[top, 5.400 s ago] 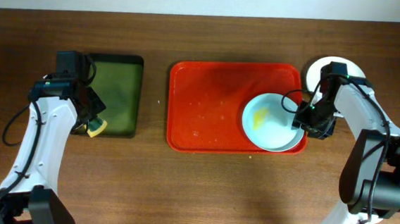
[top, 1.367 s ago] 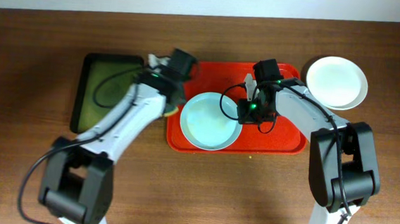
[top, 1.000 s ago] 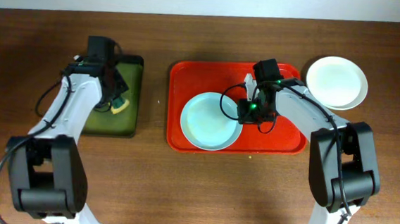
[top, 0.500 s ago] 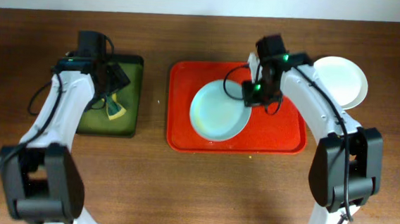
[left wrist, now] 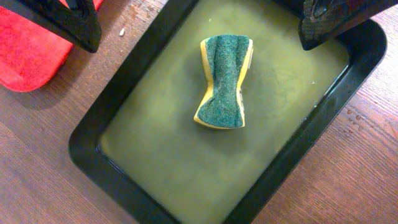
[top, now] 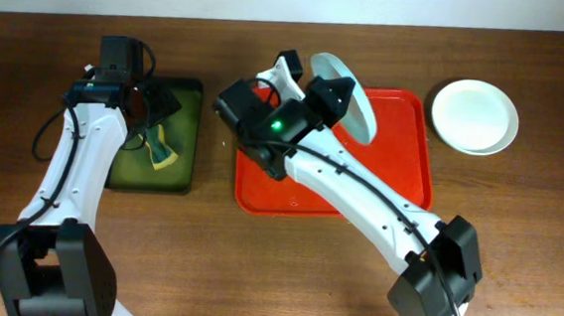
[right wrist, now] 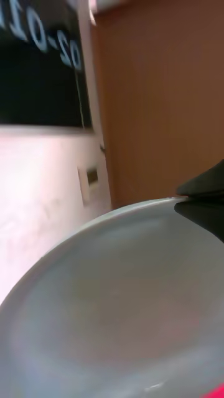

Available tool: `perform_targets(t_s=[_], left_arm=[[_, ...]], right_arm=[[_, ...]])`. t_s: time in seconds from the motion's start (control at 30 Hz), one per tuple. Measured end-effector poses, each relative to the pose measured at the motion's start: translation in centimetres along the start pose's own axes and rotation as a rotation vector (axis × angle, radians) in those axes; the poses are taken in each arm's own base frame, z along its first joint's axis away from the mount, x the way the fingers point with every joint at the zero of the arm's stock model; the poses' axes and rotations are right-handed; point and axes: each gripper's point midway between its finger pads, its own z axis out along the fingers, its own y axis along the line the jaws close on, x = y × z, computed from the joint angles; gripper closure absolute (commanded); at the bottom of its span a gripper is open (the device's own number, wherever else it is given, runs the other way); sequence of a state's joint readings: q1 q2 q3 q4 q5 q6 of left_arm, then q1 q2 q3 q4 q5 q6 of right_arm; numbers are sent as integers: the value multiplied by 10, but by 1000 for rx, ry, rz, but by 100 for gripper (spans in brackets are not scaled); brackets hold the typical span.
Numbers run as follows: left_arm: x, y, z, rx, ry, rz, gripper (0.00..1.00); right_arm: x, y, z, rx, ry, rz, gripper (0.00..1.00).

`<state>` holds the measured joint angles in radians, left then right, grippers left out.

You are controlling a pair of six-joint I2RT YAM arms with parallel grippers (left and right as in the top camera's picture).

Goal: Clean dirty plates on tray and stack at the side
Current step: 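Lift the light blue plate with the right gripper and stack it on the pile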

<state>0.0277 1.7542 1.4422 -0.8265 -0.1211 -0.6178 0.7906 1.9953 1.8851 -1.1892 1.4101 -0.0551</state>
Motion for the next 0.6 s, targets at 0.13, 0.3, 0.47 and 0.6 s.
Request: perform_targets(t_s=[0.13, 0.3, 0.47, 0.6], left_arm=[[0, 0, 0, 0, 0, 0, 1], [0, 0, 0, 1, 1, 0, 1], [0, 0, 0, 2, 1, 0, 1], [0, 0, 0, 2, 2, 0, 1]], right_arm=[[1, -15, -1, 86, 6, -58, 96], [5, 13, 25, -105, 46, 49, 96], [109, 75, 166, -775, 454, 479, 96], [174, 64, 222, -1143, 565, 973, 96]])
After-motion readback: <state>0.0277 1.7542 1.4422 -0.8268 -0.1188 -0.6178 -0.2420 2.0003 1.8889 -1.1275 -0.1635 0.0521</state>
